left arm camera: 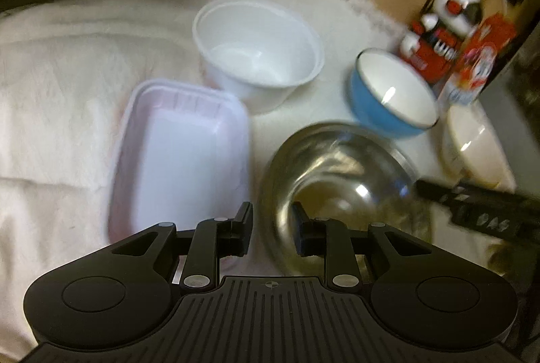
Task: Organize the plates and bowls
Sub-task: 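Lift the steel bowl with both grippers and carry it toward the floral plate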
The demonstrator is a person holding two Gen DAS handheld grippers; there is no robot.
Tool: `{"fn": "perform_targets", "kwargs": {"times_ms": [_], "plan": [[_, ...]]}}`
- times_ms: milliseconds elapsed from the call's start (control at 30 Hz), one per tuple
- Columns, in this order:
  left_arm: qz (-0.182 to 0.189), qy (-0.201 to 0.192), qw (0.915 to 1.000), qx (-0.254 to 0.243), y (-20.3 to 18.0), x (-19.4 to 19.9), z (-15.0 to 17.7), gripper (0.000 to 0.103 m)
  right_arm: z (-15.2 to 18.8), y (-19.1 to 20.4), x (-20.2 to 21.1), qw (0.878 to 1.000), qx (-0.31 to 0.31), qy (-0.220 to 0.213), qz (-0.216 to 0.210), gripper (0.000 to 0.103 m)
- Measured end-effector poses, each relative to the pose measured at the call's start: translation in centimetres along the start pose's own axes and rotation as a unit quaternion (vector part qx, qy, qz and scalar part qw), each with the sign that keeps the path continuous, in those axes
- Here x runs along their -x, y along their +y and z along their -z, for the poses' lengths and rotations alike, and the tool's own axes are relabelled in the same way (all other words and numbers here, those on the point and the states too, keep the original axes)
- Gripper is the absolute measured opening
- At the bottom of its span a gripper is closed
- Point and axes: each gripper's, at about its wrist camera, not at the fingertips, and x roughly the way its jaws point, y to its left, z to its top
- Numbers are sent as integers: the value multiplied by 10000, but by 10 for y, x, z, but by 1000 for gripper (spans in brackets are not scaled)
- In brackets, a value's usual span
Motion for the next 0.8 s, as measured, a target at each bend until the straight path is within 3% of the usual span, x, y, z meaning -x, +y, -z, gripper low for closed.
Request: {"fn": "perform_targets", "kwargs": {"times_ms": [167,300,367,467,567,633,700,800], "plan": [[152,-496,9984,224,-9,8,-3,28,23,-11,8,9986,-377,-229,-301,82],[360,-935,9949,88,-35,26,-14,28,22,-33,42,9961,-356,-801,70,82],[622,-898,9940,18,-53,26,-23,28,11,-58,59,9937,-490,-978,243,82],[835,-500,9951,180,-73,8,-34,28,-10,-95,58,9955,-745,-471,344,82],[481,-593,9964,363,-81,7,-33,28,-14,-106,51,9971,-556,-238,-457,82],[324,-685,9941,771,-74,21,-21,28,-15,-99,42,9971,-343,-177,-661,82],[108,-687,9935,900,-66,33,-7,28,-18,-90,26,9926,-272,51,-1186,82],[-561,-828,9886,1129,-47,55,14,28,-21,-62,0,9893,176,323,-1410,81]]}}
